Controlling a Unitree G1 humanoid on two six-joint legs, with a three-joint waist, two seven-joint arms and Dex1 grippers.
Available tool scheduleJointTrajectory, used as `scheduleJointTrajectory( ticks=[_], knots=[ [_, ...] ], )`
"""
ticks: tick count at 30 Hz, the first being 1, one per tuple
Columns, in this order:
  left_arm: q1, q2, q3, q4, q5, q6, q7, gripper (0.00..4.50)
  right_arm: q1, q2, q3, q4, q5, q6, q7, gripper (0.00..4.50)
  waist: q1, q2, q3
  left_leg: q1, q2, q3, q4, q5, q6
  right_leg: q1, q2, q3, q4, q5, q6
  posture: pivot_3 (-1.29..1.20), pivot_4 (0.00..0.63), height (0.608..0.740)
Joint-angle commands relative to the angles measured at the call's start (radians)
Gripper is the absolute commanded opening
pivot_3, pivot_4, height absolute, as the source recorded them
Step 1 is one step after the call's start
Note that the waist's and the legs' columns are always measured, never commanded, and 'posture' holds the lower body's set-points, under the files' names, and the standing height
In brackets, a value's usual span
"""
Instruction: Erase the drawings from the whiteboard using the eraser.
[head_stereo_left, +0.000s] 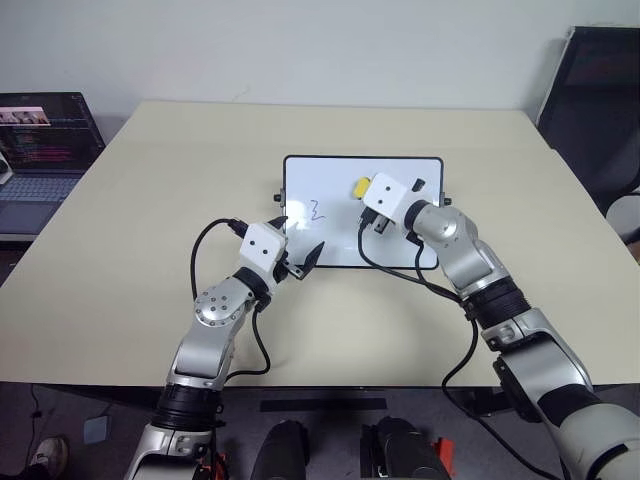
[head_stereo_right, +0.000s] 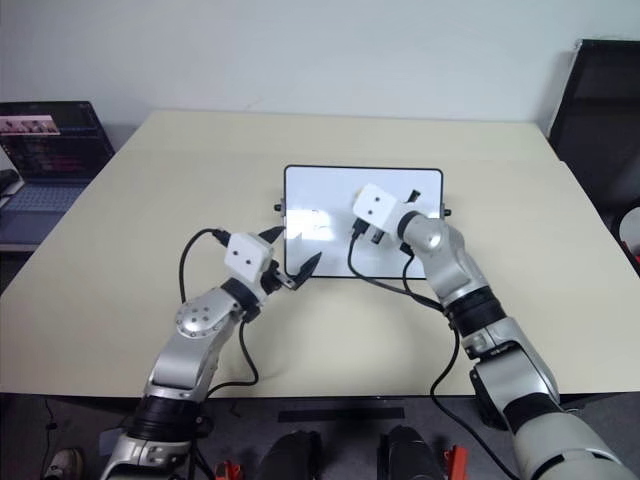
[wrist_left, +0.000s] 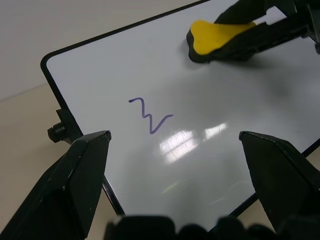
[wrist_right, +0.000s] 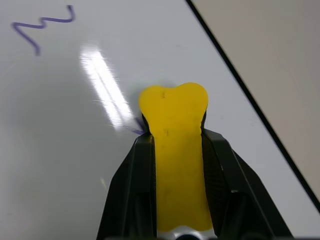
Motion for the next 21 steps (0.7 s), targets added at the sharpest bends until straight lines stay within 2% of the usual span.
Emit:
scheduleJointTrajectory(
  ticks=[1,7,16,21],
  knots=[
    [0.004,0.000,0.011,-0.059,-0.001,-0.001,0.011,4.50,0.058,-0.017,0.021,-0.041,-0.014,0.039,0.042,0.95,0.001,0.000,0.000,0.000,0.000,0.000,0.000,0.000,0.000,0.000,0.000,0.000,0.000,0.000,0.000,0.00,0.150,0.740],
    [0.008,0.000,0.010,-0.069,-0.001,0.010,0.014,4.50,0.154,-0.040,0.033,-0.143,-0.016,0.075,0.091,0.95,0.002,0.000,0.000,0.000,0.000,0.000,0.000,0.000,0.000,0.001,0.000,0.000,0.000,0.000,0.000,0.00,0.150,0.740],
    [0.001,-0.004,-0.002,-0.069,-0.007,0.015,-0.002,4.50,0.198,-0.051,-0.014,-0.236,0.009,0.148,0.098,0.95,0.003,0.000,0.000,0.001,0.000,0.000,0.001,0.000,0.000,0.001,0.000,0.000,0.000,0.000,0.000,0.00,0.150,0.740],
    [0.008,0.001,-0.006,-0.068,-0.011,0.017,-0.020,4.50,0.221,-0.035,-0.116,-0.349,0.093,0.267,0.092,0.95,0.006,0.000,0.000,0.000,0.000,0.000,0.001,0.000,0.000,0.000,0.000,-0.001,0.000,0.000,0.000,0.00,0.150,0.740]
  ],
)
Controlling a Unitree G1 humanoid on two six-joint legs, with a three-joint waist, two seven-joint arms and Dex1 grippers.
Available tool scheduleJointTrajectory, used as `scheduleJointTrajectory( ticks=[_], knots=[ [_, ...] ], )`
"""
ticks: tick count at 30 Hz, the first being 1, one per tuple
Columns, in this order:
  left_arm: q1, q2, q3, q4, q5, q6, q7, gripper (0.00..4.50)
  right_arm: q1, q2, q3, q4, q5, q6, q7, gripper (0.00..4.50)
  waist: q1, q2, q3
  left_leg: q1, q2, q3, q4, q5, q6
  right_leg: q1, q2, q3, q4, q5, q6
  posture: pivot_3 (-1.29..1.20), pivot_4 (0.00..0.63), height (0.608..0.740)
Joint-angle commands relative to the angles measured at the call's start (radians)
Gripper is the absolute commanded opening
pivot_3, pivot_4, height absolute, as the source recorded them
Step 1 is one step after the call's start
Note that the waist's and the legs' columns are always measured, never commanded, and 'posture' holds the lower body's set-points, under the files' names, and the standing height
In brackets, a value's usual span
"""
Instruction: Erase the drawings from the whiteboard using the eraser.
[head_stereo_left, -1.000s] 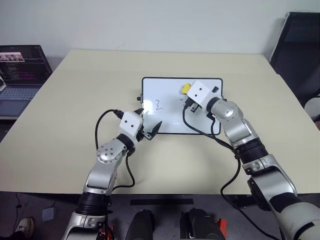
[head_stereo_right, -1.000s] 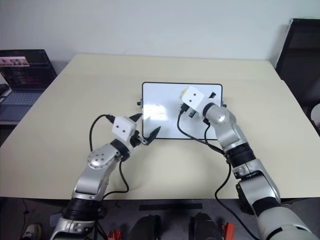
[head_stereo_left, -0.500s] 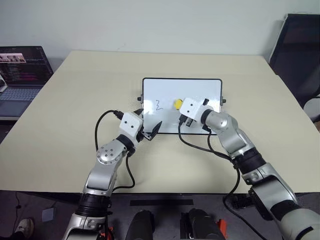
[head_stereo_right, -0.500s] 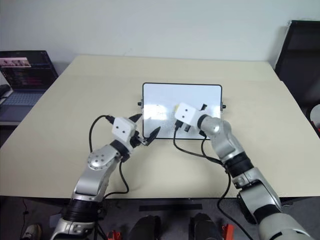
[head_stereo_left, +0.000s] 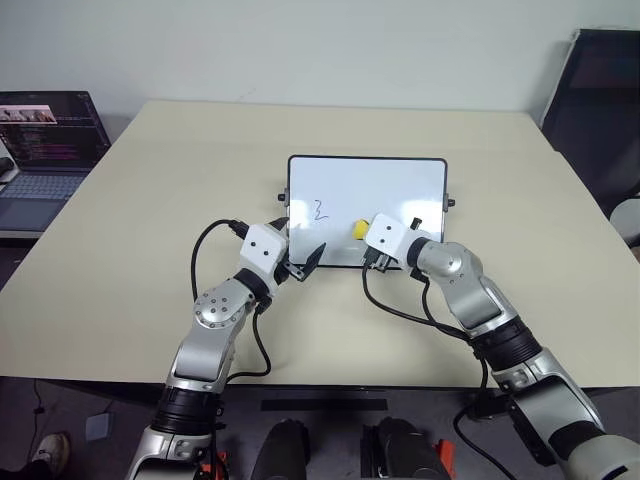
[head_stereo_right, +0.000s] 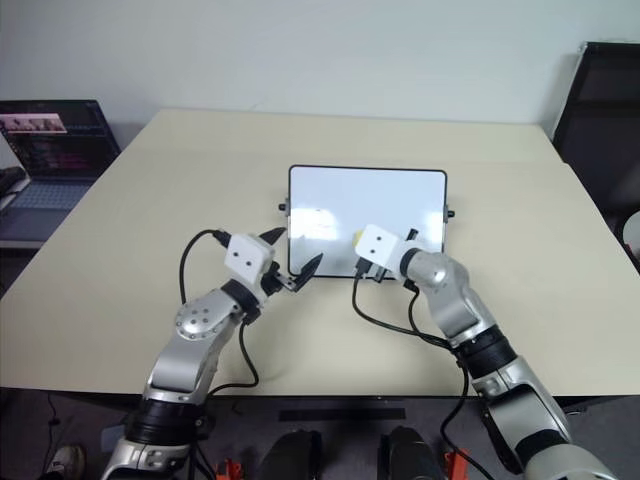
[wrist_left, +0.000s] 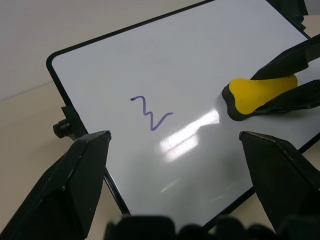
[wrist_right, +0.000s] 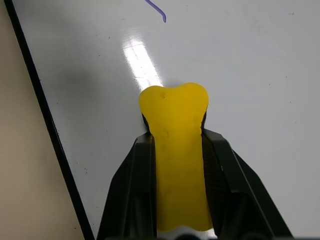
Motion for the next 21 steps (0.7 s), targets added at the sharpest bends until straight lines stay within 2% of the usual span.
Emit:
scheduleJointTrajectory(
  ticks=[1,5,11,15,21],
  knots=[
    [-0.003,0.004,0.000,-0.039,-0.011,-0.003,-0.014,4.50,0.010,0.004,-0.104,-0.088,0.064,0.123,-0.005,0.95,0.000,0.000,0.000,0.000,0.000,0.000,0.000,0.000,0.000,0.000,0.000,0.000,0.000,0.000,0.000,0.00,0.150,0.740],
    [0.018,0.000,0.011,-0.065,-0.016,0.016,-0.005,4.50,0.041,0.086,-0.219,-0.187,0.224,0.245,0.003,0.95,-0.003,0.000,0.000,0.000,0.000,-0.001,-0.001,0.000,0.000,0.000,0.000,0.000,0.000,0.000,0.000,0.00,0.150,0.740],
    [0.076,-0.003,0.021,-0.111,-0.011,0.037,0.018,4.50,0.145,0.135,-0.271,-0.305,0.331,0.279,-0.025,0.95,-0.005,0.000,0.000,0.000,0.000,-0.002,-0.002,-0.001,0.000,-0.001,0.000,0.000,0.000,0.000,0.000,0.00,0.150,0.740],
    [0.135,0.006,0.046,-0.162,-0.012,0.057,0.039,4.50,0.261,0.121,-0.264,-0.341,0.312,0.228,-0.083,0.95,-0.005,0.000,0.000,-0.001,0.000,-0.002,-0.002,-0.001,0.000,-0.001,0.000,0.000,-0.001,0.000,0.000,0.00,0.150,0.740],
    [0.121,0.017,0.068,-0.164,-0.014,0.072,0.037,4.50,0.248,0.131,-0.251,-0.324,0.321,0.205,-0.142,0.95,-0.007,0.001,0.001,0.000,0.001,-0.001,-0.001,0.000,0.000,-0.001,0.000,0.001,-0.001,-0.003,0.005,0.00,0.150,0.740]
  ],
)
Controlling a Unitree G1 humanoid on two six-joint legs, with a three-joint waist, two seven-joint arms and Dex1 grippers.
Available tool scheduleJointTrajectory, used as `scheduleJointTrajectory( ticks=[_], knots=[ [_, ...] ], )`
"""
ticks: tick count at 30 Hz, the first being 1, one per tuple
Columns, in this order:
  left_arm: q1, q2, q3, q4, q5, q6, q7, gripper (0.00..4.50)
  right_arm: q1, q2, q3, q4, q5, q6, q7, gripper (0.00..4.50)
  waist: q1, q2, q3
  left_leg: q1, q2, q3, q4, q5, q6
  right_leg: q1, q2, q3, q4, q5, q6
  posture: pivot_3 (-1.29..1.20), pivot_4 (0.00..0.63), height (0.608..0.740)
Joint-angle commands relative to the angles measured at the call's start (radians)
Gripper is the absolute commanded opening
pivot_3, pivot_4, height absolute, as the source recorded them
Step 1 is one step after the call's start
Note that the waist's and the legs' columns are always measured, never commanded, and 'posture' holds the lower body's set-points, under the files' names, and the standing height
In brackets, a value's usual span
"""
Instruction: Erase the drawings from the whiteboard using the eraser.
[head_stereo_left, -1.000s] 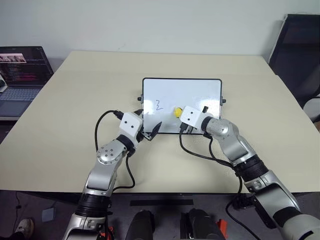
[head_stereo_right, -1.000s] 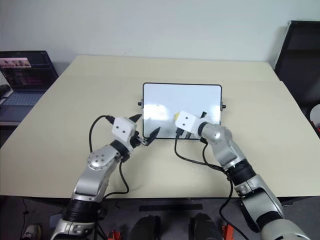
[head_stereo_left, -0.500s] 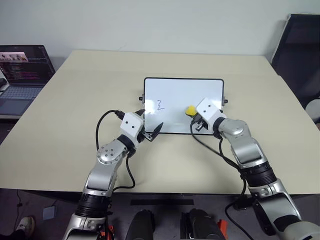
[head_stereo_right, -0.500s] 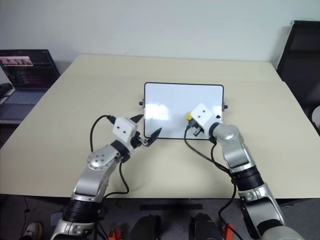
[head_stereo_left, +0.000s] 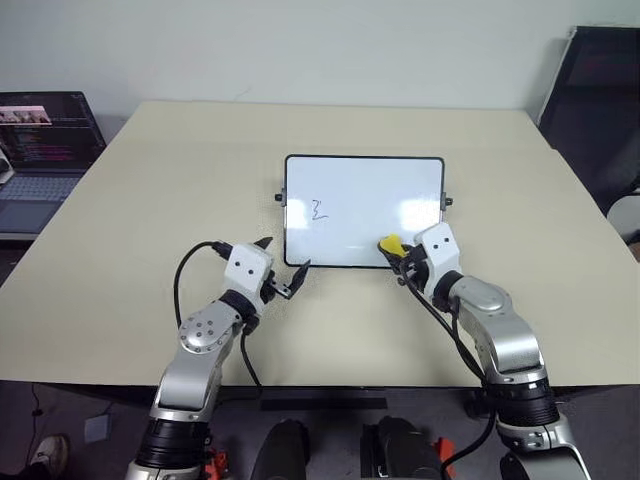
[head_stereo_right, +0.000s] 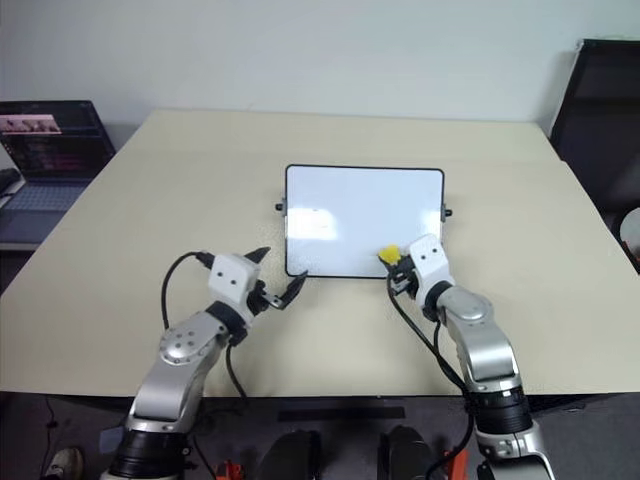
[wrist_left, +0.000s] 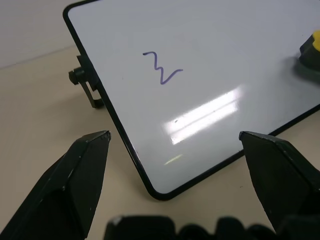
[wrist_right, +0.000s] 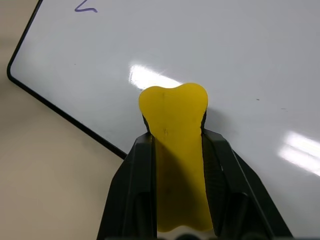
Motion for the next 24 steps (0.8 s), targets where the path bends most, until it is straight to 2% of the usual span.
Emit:
scheduleJointTrajectory(
  ticks=[1,11,17,24],
  knots=[
    [-0.022,0.012,0.014,-0.042,-0.010,-0.004,0.000,4.50,-0.041,-0.014,0.022,-0.017,-0.003,-0.054,-0.007,0.95,0.000,0.000,0.000,0.000,0.000,0.000,0.000,0.000,0.000,0.000,0.000,0.000,0.000,0.000,0.000,0.00,0.150,0.740],
    [-0.043,0.010,0.011,-0.032,-0.003,0.003,0.002,4.50,-0.113,-0.035,0.063,0.039,-0.010,-0.114,-0.002,0.95,0.000,0.000,0.000,-0.001,0.000,0.000,-0.001,0.000,0.000,0.000,0.000,0.000,0.000,0.000,-0.001,0.00,0.150,0.740],
    [-0.035,0.013,0.014,-0.014,-0.003,-0.013,-0.003,4.50,-0.311,-0.018,0.149,0.225,-0.089,-0.212,-0.021,0.95,-0.005,0.000,0.000,0.000,0.000,0.001,0.000,0.000,0.000,0.000,0.000,0.000,0.000,0.000,-0.001,0.00,0.150,0.740],
    [-0.031,0.021,0.016,0.005,0.000,-0.037,-0.009,4.50,-0.572,0.079,0.192,0.537,-0.133,-0.357,-0.061,0.95,-0.009,0.000,0.000,-0.001,0.000,0.001,-0.001,0.000,0.000,0.000,0.000,-0.001,0.000,0.003,-0.005,0.00,0.150,0.740]
  ],
)
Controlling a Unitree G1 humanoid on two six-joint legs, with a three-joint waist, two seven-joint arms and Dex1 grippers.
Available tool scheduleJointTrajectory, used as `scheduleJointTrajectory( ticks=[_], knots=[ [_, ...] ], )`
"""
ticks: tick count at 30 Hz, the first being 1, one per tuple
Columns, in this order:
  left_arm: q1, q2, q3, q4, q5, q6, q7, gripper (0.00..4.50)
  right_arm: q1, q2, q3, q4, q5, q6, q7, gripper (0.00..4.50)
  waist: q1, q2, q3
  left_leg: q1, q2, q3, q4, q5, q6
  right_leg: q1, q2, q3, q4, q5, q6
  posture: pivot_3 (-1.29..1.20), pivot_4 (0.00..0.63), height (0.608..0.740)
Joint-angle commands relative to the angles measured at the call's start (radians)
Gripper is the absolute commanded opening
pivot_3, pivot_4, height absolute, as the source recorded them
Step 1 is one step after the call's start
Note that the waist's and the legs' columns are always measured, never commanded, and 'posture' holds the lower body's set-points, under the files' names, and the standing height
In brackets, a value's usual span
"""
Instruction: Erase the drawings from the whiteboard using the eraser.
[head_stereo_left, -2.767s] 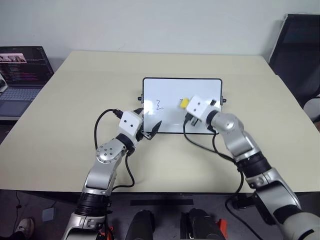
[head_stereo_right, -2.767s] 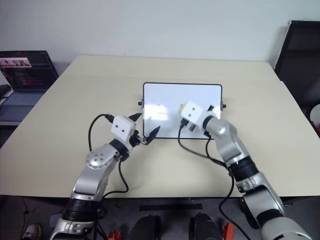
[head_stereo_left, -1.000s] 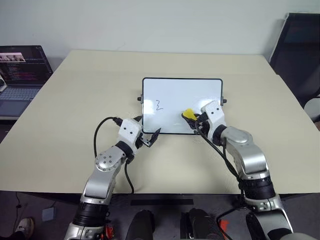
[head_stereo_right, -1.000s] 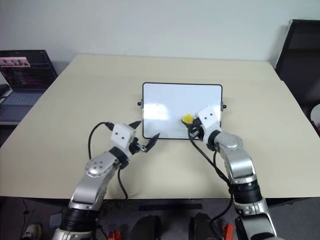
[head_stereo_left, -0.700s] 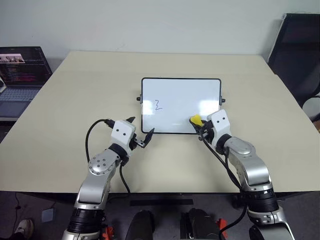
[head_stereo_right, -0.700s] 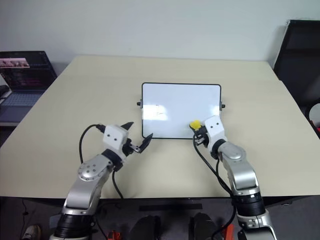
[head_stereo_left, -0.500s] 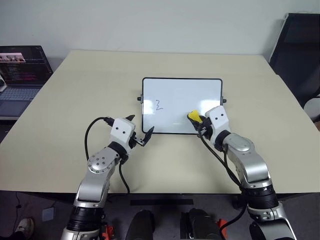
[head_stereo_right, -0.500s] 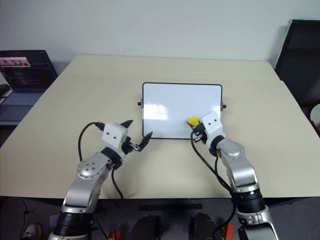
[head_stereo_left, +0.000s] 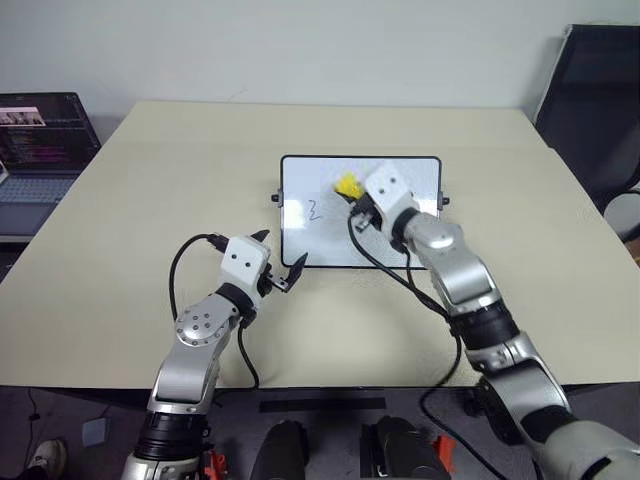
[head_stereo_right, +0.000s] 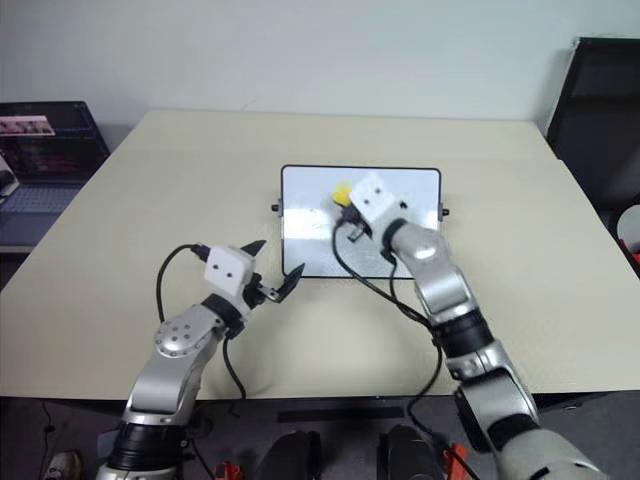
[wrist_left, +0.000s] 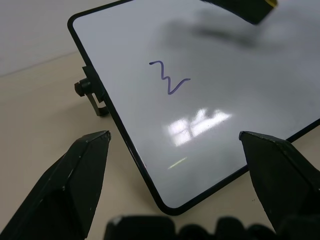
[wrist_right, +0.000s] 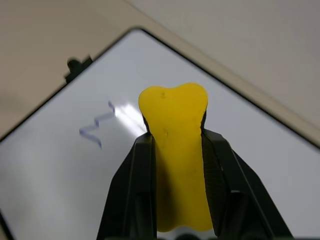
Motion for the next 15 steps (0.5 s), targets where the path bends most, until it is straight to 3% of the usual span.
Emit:
scheduleJointTrajectory(
  ticks=[1,8,15],
  knots=[
    [-0.002,0.005,0.007,-0.021,-0.002,-0.033,0.002,4.50,-0.082,0.038,0.011,0.117,-0.021,-0.097,-0.023,0.95,0.000,0.000,0.000,0.000,0.000,0.000,0.000,0.000,0.000,0.000,0.000,0.000,0.000,0.000,0.000,0.00,0.150,0.740],
    [0.023,0.007,0.026,-0.026,0.003,-0.043,0.032,4.50,-0.183,0.099,0.040,0.314,-0.055,-0.167,-0.026,0.95,0.001,0.000,0.000,0.000,0.000,-0.001,0.000,-0.001,0.000,0.000,-0.001,0.000,0.000,0.000,0.000,0.00,0.150,0.740],
    [0.032,0.006,0.024,-0.027,0.006,-0.054,0.035,4.50,-0.227,0.094,0.069,0.400,-0.110,-0.188,-0.026,0.95,0.000,0.000,0.000,0.000,0.000,-0.002,0.000,-0.001,-0.001,0.000,-0.001,0.000,0.000,0.000,0.000,0.00,0.150,0.740]
  ],
)
